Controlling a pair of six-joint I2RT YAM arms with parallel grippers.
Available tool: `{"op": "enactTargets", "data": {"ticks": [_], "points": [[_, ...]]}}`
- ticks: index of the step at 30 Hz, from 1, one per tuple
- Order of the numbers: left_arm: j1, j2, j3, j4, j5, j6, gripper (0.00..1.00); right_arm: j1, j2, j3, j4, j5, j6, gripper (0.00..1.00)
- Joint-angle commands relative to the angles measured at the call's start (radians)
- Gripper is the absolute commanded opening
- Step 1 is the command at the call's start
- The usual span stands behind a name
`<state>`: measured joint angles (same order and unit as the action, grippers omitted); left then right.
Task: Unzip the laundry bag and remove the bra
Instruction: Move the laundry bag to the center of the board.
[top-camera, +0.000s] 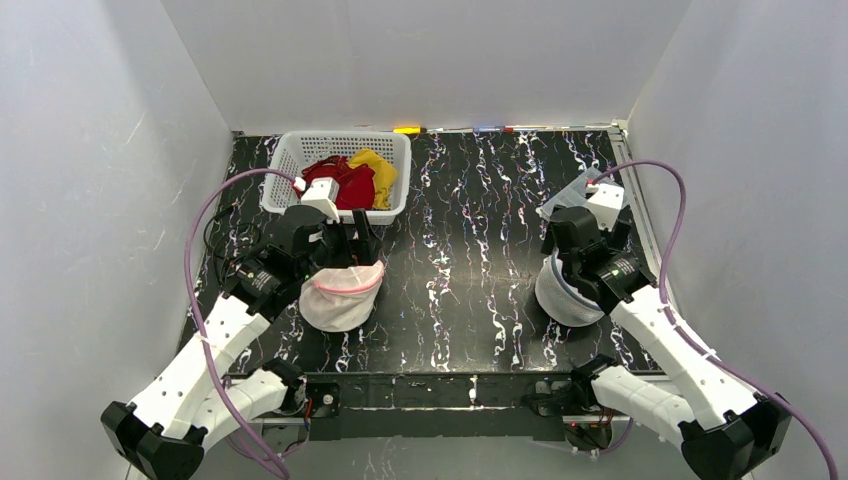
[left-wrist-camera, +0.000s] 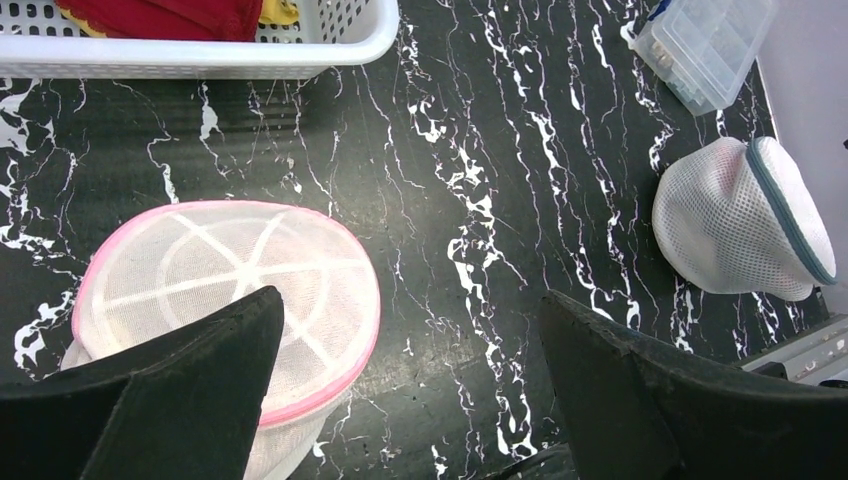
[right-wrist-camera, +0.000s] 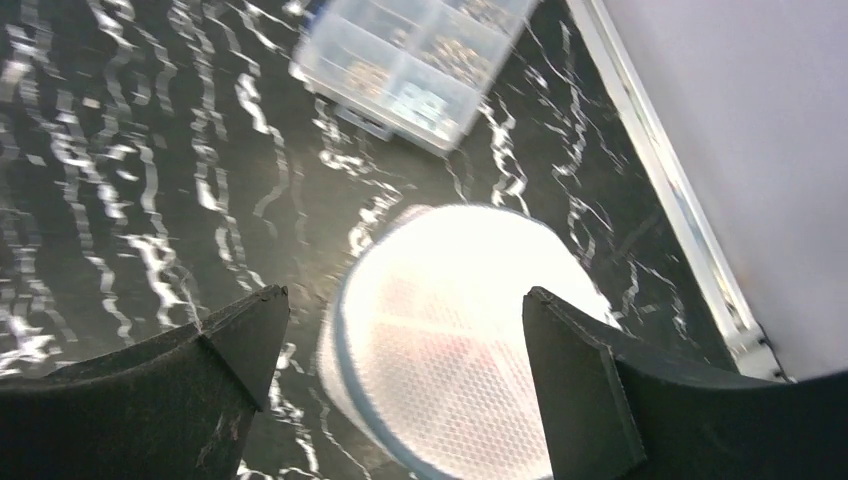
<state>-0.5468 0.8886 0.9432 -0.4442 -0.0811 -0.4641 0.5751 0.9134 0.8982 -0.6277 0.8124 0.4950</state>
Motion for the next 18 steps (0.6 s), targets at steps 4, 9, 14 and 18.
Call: {"op": "enactTargets", "data": {"ticks": [4, 9, 14, 18], "points": [[0.004, 0.015, 0.033, -0.040, 0.036, 0.002, 0.96, -0.068, 0.013, -0.040, -0.114, -0.139, 0.020, 0.91], [0.005, 0.041, 0.043, -0.049, 0.080, -0.002, 0.96, -0.068, 0.131, -0.027, -0.163, -0.176, 0.019, 0.90], [0.004, 0.054, 0.047, -0.057, 0.081, -0.004, 0.96, -0.068, 0.143, -0.054, -0.115, -0.175, 0.001, 0.82], [0.004, 0.066, 0.052, -0.060, 0.081, -0.005, 0.96, -0.069, 0.166, -0.056, -0.106, -0.205, 0.004, 0.58]]}}
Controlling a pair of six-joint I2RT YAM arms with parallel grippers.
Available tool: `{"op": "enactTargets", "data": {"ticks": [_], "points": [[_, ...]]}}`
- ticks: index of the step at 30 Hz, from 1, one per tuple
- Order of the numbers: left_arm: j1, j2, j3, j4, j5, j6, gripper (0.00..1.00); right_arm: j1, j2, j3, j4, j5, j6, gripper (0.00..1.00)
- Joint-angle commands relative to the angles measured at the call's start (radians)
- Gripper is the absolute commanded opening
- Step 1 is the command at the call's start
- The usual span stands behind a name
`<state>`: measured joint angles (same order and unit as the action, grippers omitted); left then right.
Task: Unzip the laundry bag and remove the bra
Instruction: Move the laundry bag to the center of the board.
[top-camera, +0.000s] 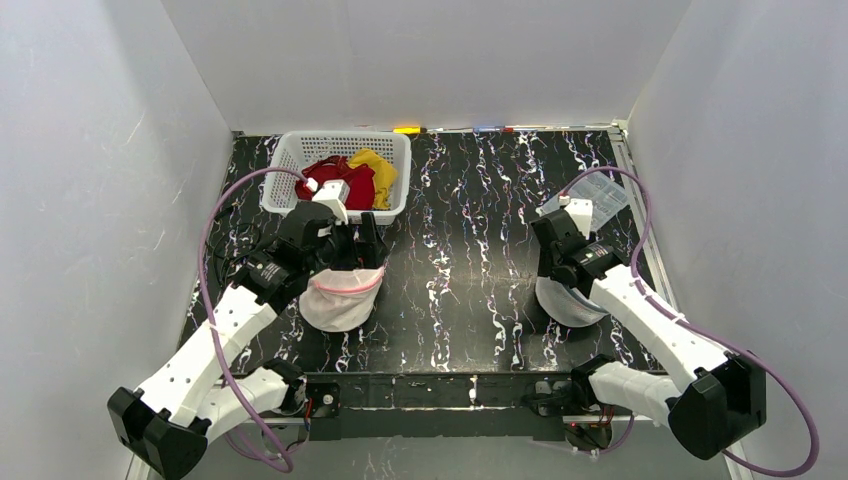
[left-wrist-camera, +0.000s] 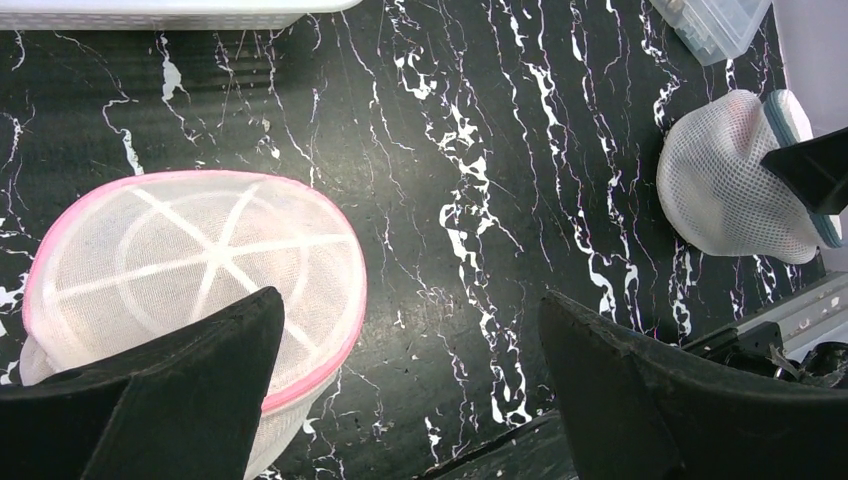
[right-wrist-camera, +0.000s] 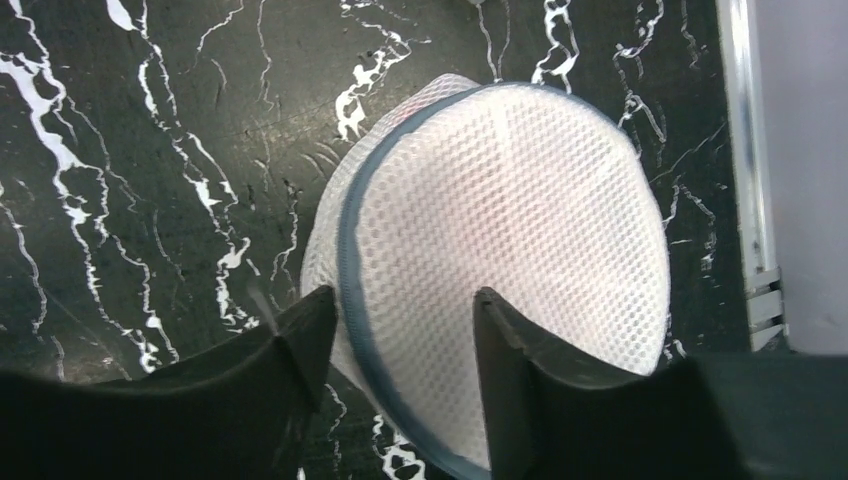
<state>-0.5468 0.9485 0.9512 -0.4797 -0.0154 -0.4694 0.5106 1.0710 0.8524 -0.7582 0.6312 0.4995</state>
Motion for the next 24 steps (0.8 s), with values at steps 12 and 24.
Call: {"op": "enactTargets", "data": {"ticks": [12, 24], "points": [[-0.014, 0.016, 0.044, -0.036, 0.031, -0.012, 0.91, 0.068, -0.029, 0.063, 0.050, -0.151, 0.091, 0.01], [-0.080, -0.087, -0.105, 0.065, 0.059, -0.145, 0.90, 0.248, 0.036, 0.045, 0.233, -0.118, 0.473, 0.01]]}}
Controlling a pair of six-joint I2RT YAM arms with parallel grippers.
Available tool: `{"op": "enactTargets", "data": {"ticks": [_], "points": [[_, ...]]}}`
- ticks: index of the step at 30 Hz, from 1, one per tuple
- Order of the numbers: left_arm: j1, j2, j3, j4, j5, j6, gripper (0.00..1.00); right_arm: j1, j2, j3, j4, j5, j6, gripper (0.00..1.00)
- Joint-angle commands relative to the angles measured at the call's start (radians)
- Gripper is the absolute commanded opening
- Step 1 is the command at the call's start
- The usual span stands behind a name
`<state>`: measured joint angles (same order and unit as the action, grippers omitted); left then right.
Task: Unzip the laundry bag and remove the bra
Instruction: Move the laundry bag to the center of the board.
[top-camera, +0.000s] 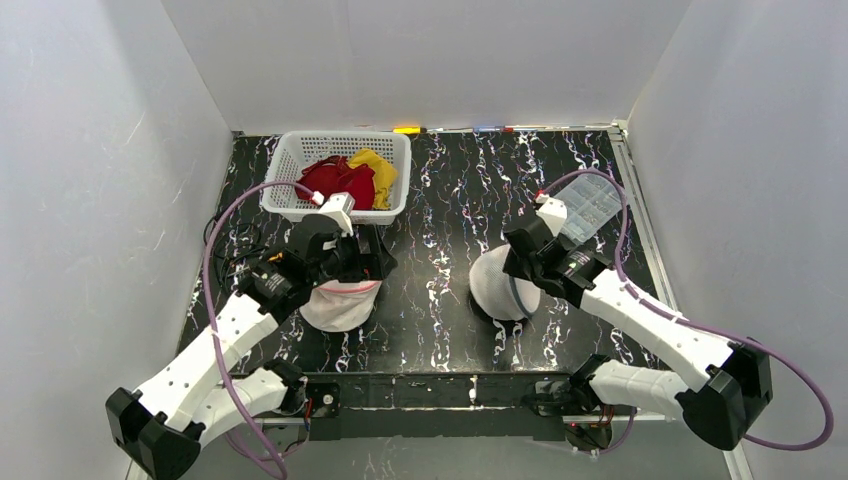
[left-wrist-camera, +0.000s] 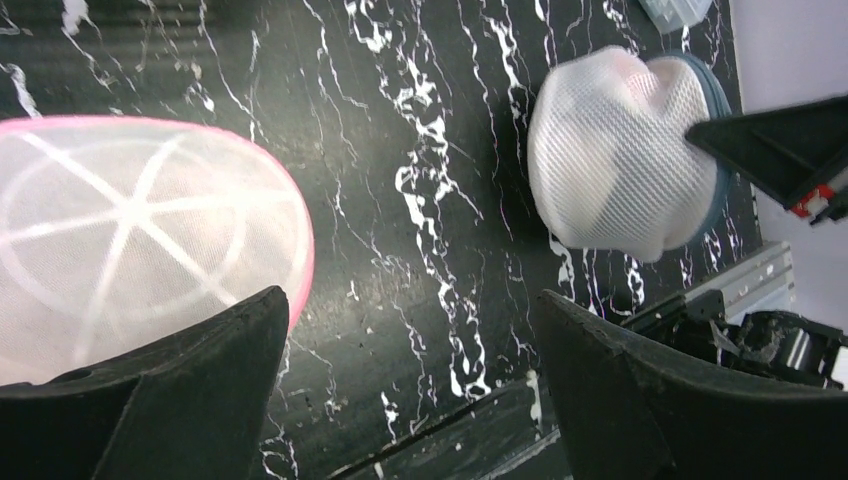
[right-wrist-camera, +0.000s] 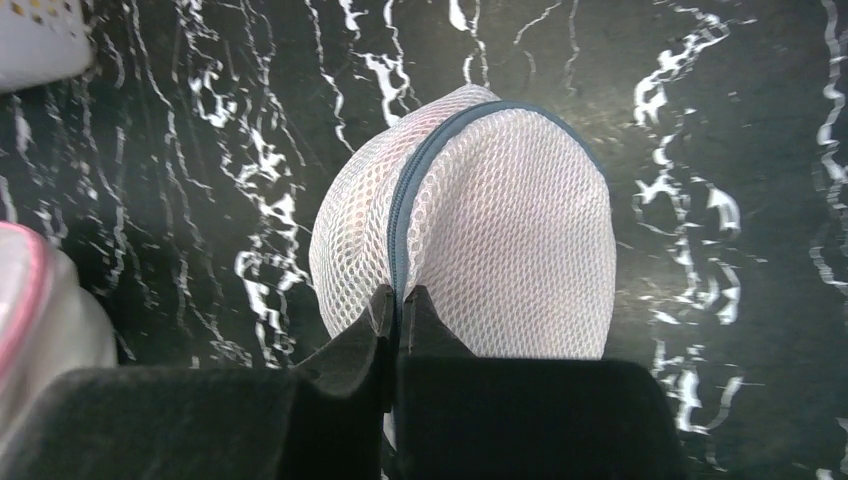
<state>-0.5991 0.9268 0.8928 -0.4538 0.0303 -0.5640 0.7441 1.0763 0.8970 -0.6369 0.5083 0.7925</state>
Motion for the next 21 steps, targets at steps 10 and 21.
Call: {"op": "enactTargets", "data": {"ticks": [10, 21], "points": [[-0.155, -0.141, -0.149, 0.134, -0.055, -0.094, 0.91, 0.046, 0.191, 0.095, 0.160, -0.086, 0.116, 0.34], [-0.283, -0.063, -0.080, 0.136, -0.156, -0.062, 0.95, 0.053, -0.093, 0.039, 0.173, 0.069, -0.171, 0.99]]}}
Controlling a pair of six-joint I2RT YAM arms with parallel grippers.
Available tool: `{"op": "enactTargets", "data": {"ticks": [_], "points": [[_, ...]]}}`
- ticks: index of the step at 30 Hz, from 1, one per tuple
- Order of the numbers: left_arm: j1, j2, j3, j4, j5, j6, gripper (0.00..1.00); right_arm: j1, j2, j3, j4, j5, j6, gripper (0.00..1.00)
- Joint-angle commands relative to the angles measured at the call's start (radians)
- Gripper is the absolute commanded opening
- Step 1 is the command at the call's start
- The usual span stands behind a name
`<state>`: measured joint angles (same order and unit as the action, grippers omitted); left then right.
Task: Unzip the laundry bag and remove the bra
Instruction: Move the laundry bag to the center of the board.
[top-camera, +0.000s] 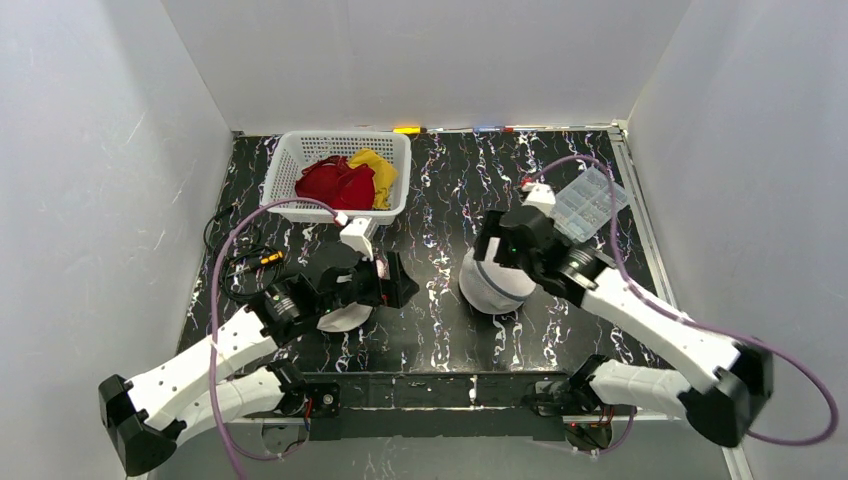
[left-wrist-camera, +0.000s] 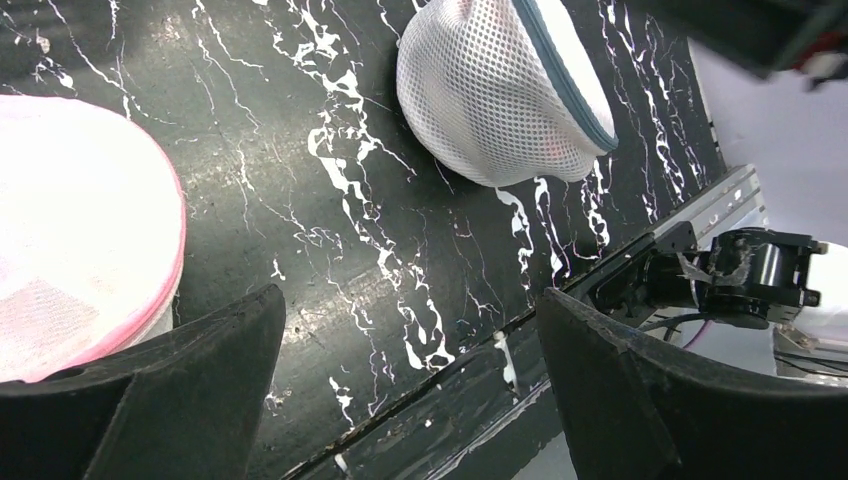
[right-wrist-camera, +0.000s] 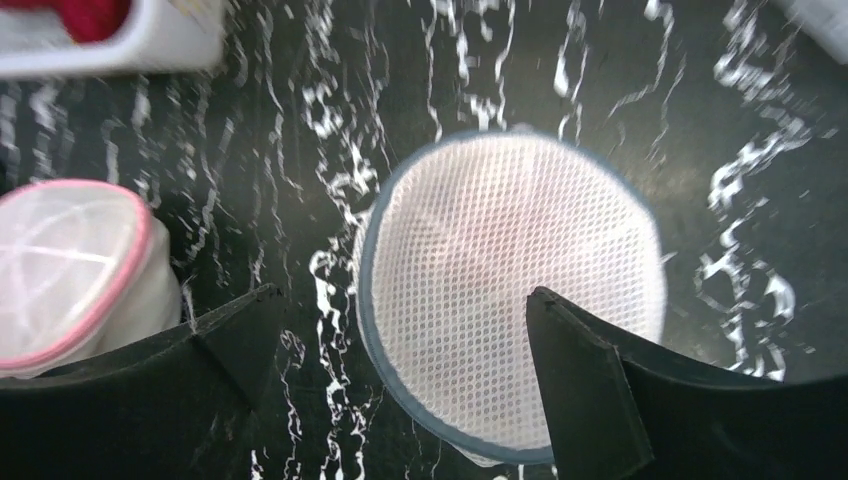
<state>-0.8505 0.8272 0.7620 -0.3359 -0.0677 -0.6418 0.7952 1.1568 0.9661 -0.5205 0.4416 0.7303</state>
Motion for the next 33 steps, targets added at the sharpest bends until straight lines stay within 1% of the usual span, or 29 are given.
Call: {"op": "enactTargets", "data": {"ticks": [1, 2, 3, 5, 6, 8, 9, 10, 12, 15, 18, 20, 24, 27, 29, 31, 33], "points": [[-0.041, 0.058, 0.060, 0.025, -0.059, 0.009, 0.94, 0.002, -0.238, -0.083, 0.105, 0.157, -0.132, 0.99], [-0.053, 0.081, 0.069, 0.038, -0.059, -0.005, 0.94, 0.002, -0.302, -0.142, 0.151, 0.182, -0.136, 0.99], [-0.072, 0.105, 0.072, 0.060, -0.062, -0.022, 0.93, 0.002, -0.402, -0.207, 0.201, 0.194, -0.126, 0.99], [-0.113, 0.141, 0.051, 0.136, -0.079, -0.086, 0.91, 0.002, -0.536, -0.328, 0.273, 0.158, -0.113, 0.99], [-0.128, 0.160, 0.029, 0.209, -0.078, -0.115, 0.90, 0.002, -0.592, -0.383, 0.304, 0.127, -0.109, 0.99], [-0.141, 0.199, 0.000, 0.336, -0.072, -0.181, 0.89, 0.002, -0.659, -0.464, 0.341, 0.099, -0.095, 0.98], [-0.142, 0.230, 0.002, 0.383, -0.056, -0.213, 0.88, 0.002, -0.675, -0.482, 0.328, 0.108, -0.077, 0.98], [-0.144, 0.265, 0.026, 0.395, -0.048, -0.234, 0.87, 0.002, -0.680, -0.494, 0.312, 0.117, -0.064, 0.98], [-0.145, 0.366, 0.105, 0.384, -0.015, -0.249, 0.87, 0.002, -0.678, -0.500, 0.278, 0.131, -0.051, 0.98], [-0.150, 0.513, 0.235, 0.288, 0.032, -0.274, 0.86, 0.002, -0.671, -0.498, 0.250, 0.132, -0.057, 0.98], [-0.151, 0.617, 0.301, 0.224, 0.066, -0.298, 0.82, 0.002, -0.681, -0.494, 0.228, 0.152, -0.066, 0.98], [-0.152, 0.652, 0.313, 0.215, 0.068, -0.323, 0.79, 0.002, -0.693, -0.491, 0.220, 0.161, -0.073, 0.97], [-0.154, 0.692, 0.325, 0.222, 0.118, -0.344, 0.74, 0.002, -0.701, -0.492, 0.205, 0.165, -0.078, 0.97], [-0.154, 0.720, 0.342, 0.203, 0.123, -0.349, 0.66, 0.002, -0.692, -0.495, 0.201, 0.159, -0.074, 0.97], [-0.153, 0.745, 0.356, 0.179, 0.121, -0.350, 0.58, 0.002, -0.682, -0.495, 0.203, 0.152, -0.071, 0.97], [-0.154, 0.759, 0.368, 0.164, 0.117, -0.347, 0.52, 0.001, -0.677, -0.492, 0.205, 0.144, -0.071, 0.97], [-0.153, 0.762, 0.376, 0.155, 0.101, -0.333, 0.49, 0.002, -0.674, -0.487, 0.210, 0.131, -0.078, 0.97]]}}
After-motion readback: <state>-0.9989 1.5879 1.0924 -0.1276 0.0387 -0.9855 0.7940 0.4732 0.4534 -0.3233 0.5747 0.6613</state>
